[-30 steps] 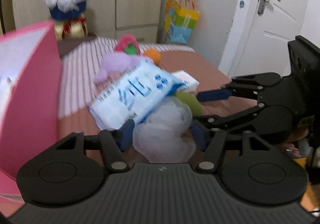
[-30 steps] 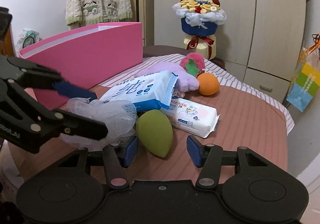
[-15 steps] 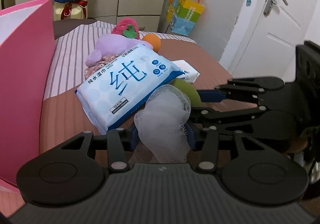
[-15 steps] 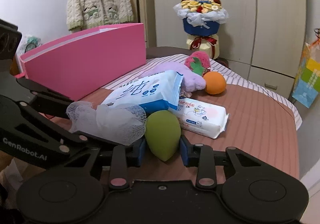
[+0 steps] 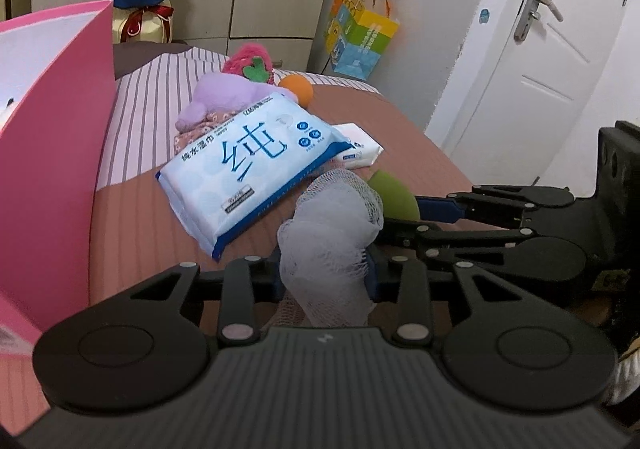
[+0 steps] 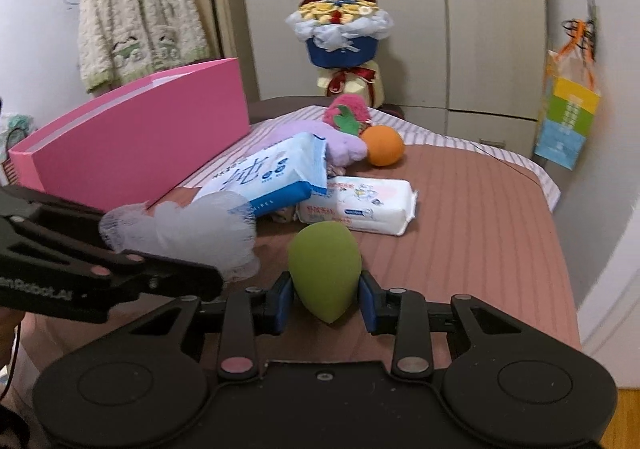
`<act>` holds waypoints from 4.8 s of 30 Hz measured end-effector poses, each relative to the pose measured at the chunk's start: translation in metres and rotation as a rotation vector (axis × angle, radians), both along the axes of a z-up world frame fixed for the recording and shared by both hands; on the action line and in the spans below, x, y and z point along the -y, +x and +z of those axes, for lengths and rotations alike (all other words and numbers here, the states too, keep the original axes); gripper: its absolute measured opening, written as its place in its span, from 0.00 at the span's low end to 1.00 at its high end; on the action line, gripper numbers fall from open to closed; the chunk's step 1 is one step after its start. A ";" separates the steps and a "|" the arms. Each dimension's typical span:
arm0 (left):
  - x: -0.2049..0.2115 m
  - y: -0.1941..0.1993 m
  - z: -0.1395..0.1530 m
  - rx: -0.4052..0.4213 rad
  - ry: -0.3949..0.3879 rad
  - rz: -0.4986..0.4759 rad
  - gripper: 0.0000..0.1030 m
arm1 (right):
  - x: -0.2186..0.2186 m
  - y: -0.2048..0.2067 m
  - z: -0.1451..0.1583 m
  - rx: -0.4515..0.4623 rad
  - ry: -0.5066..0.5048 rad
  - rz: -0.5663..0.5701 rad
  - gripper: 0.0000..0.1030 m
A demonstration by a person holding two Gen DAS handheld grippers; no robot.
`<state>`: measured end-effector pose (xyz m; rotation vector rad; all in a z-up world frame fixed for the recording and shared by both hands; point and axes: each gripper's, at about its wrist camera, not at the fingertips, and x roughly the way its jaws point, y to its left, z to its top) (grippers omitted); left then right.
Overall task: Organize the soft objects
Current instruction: 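Carry the bath puff and green sponge over the pink box with both tools, then open both tools to drop the puff and sponge into the box, then reach the left tool to the blue-and-white wipes pack and grasp it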
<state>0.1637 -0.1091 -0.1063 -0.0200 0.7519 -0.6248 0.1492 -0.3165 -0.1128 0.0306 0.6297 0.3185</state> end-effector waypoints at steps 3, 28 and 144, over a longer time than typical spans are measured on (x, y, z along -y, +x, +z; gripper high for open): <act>-0.007 -0.006 0.003 -0.016 -0.011 -0.003 0.34 | 0.002 -0.005 0.001 -0.012 0.010 -0.031 0.38; -0.079 -0.044 0.047 -0.263 0.046 -0.024 0.34 | -0.043 -0.040 0.055 -0.253 0.071 0.181 0.38; -0.122 -0.049 0.166 0.112 0.028 -0.071 0.77 | -0.085 -0.063 0.190 0.153 -0.119 0.259 0.77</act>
